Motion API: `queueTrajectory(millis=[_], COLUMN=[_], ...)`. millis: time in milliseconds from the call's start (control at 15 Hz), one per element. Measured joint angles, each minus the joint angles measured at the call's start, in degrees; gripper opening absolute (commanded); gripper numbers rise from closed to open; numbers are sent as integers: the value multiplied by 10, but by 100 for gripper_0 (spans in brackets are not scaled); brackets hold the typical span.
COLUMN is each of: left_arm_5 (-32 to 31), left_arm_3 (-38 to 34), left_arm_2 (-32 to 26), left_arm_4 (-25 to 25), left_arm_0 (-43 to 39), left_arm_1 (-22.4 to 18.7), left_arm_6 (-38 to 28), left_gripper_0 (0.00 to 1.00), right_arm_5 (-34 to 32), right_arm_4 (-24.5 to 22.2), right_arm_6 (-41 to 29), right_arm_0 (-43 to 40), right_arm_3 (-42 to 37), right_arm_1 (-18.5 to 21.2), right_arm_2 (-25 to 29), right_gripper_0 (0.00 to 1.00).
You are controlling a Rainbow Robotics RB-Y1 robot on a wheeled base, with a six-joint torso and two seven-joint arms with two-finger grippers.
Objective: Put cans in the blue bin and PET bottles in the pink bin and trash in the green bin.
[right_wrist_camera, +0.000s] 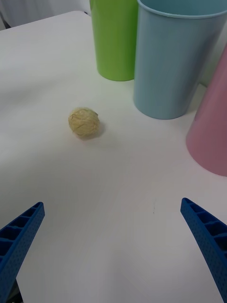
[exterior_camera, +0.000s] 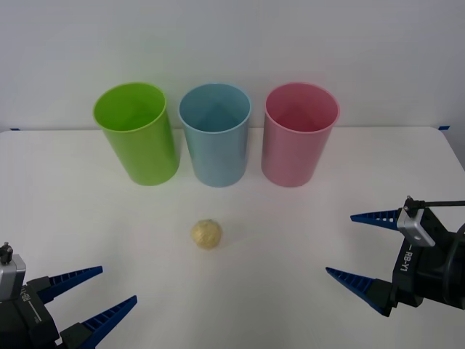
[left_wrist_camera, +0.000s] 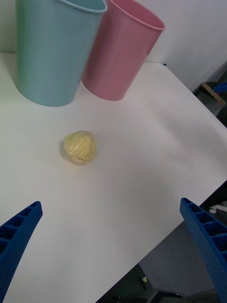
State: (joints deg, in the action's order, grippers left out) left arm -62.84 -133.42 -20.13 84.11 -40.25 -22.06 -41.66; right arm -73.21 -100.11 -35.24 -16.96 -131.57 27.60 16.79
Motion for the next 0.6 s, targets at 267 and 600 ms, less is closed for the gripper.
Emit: queueTrajectory(millis=[267,600], left_arm_5=[0,0], left_arm_3=[0,0], left_arm_2=[0,0], left_arm_4=[0,0], left_arm_0=[0,0], left_arm_1=[0,0], left_arm_6=[0,0], left_gripper_0=[100,100], right_arm_5=[0,0], right_arm_4=[0,-1], right_arm_6=[0,1], right_arm_0=[0,0], right_arm_3=[0,2], right_arm_1=[0,-2], right_arm_2=[0,2], right_gripper_0=[100,100])
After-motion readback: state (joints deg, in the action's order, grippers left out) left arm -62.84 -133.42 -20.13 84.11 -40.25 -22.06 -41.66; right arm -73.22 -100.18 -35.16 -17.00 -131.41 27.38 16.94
